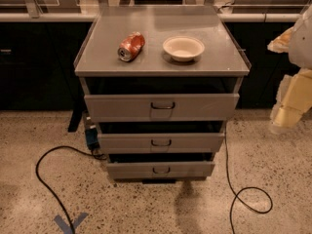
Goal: Open middle drawer
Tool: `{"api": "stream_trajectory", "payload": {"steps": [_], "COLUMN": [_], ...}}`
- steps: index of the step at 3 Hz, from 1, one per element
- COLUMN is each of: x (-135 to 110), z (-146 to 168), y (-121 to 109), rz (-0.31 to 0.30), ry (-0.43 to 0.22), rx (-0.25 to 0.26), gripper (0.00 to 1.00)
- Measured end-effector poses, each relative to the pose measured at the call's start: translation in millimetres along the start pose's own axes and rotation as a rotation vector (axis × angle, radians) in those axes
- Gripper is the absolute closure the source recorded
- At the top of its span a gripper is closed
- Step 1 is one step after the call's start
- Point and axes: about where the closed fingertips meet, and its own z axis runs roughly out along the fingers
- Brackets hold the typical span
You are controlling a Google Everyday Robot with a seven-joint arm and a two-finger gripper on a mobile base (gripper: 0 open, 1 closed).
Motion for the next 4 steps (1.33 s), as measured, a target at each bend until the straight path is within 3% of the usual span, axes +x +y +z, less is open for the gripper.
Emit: {"api": "stream_trajectory", "payload": {"steps": [2, 3, 4], "x": [-2, -2, -8], "z": [6, 32, 81], "y": [-1, 3, 5], "rz": [0.006, 0.044, 0.086], "ry": [-0.014, -0.055, -0.094], "rx": [0.008, 0.030, 0.057], "gripper": [0.00, 0.00, 0.00]}}
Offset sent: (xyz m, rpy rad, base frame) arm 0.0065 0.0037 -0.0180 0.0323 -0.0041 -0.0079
